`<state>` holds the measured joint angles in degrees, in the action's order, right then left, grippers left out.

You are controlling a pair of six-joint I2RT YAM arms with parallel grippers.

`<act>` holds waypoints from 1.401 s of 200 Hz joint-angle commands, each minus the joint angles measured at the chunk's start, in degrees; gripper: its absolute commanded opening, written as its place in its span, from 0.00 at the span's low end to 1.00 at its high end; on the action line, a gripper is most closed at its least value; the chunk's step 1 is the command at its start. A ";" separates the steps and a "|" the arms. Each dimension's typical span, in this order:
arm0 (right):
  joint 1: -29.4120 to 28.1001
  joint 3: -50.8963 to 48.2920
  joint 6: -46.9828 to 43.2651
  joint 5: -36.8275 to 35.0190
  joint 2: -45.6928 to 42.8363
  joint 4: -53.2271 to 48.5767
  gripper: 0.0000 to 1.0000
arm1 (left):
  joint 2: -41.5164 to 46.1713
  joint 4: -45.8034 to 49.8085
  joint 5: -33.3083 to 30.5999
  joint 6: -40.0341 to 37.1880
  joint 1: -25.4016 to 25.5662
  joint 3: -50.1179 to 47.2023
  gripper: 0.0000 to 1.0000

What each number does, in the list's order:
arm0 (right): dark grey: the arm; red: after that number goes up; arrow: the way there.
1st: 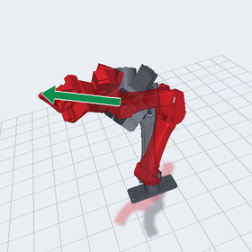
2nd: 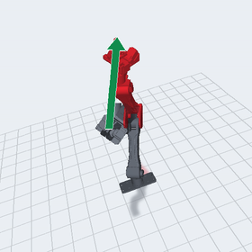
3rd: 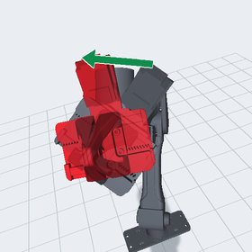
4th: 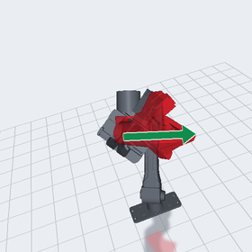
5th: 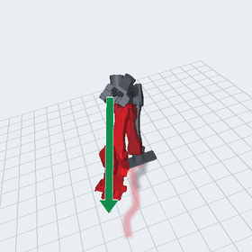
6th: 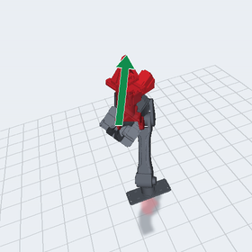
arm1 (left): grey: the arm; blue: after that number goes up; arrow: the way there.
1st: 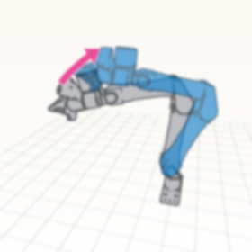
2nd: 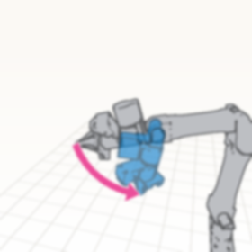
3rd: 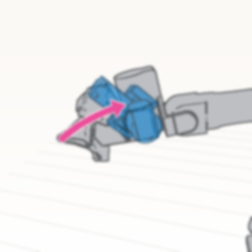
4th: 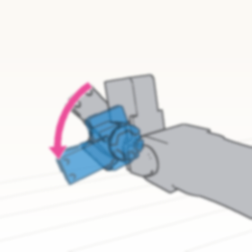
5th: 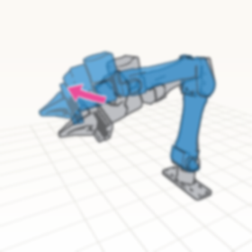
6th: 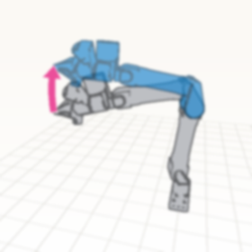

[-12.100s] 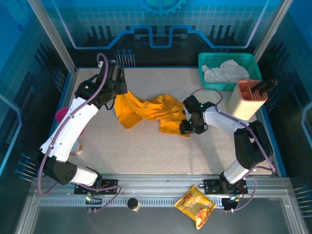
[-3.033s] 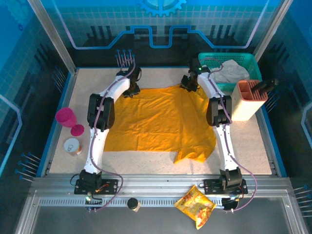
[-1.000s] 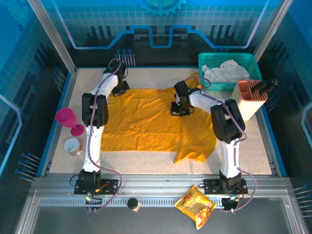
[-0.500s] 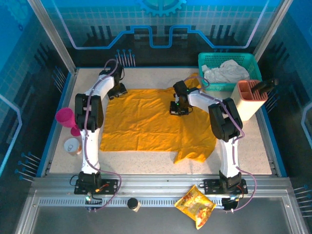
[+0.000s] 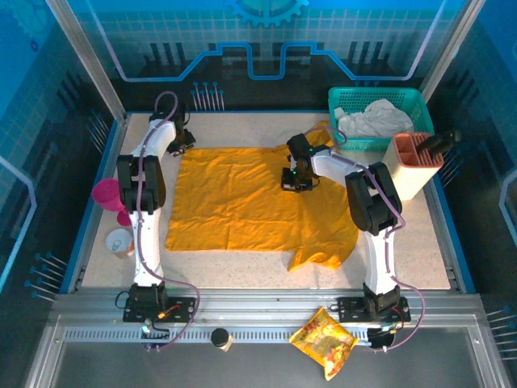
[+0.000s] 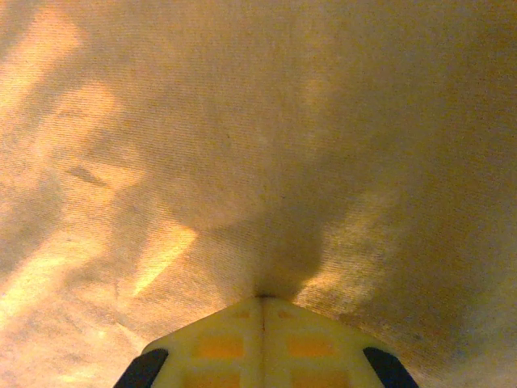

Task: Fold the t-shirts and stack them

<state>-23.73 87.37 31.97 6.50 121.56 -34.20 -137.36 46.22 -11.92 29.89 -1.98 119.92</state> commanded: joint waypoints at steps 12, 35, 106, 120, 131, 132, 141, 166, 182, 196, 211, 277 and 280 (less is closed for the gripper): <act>-0.36 0.06 0.56 0.26 1.23 -1.15 0.00 | -2.12 1.62 1.83 -0.14 -0.04 3.54 0.33; -0.31 0.07 0.55 0.18 1.40 -1.05 0.00 | -2.22 2.05 2.40 0.17 -0.04 2.89 0.33; -0.22 -0.14 0.55 0.63 1.75 -0.61 0.00 | -1.60 1.86 2.30 0.28 0.00 -0.81 0.37; -0.24 -0.32 0.59 0.66 1.75 -0.53 0.00 | -1.68 1.77 2.17 0.21 -0.04 -0.86 0.41; -0.23 -0.40 0.64 0.64 1.75 -0.52 0.00 | -1.68 1.77 1.99 0.17 -0.04 -0.86 0.43; -0.25 -0.38 0.64 0.63 1.75 -0.52 0.00 | -1.73 1.77 1.99 0.21 0.00 -0.84 0.43; -0.24 -0.41 0.64 0.62 1.75 -0.52 0.00 | -1.68 1.69 1.91 0.17 -0.04 -0.84 0.43; -0.25 -0.30 0.64 0.75 1.92 -0.58 0.00 | -1.77 1.33 1.64 0.25 -0.04 -0.36 0.41; -0.24 -0.19 0.73 0.80 2.01 -0.61 0.00 | -2.10 1.33 1.54 0.19 -0.04 0.34 0.37; -0.27 -0.23 0.73 0.79 2.02 -0.69 0.00 | -2.51 1.42 1.55 0.26 -0.04 0.96 0.34; -0.24 -0.26 0.73 0.75 2.02 -0.70 0.00 | -3.03 1.64 1.73 0.28 -0.02 1.83 0.29; -0.14 0.14 0.64 0.62 2.10 -1.14 0.00 | -4.23 1.99 2.15 0.94 -0.04 3.89 0.00; -0.17 0.16 0.64 0.66 2.10 -1.14 0.00 | -4.23 2.02 2.24 1.02 -0.04 4.03 0.00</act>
<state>-23.73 87.37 31.97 6.66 121.64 -34.17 -140.33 46.87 -10.59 30.37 -1.93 121.49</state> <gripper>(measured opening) 0.057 0.042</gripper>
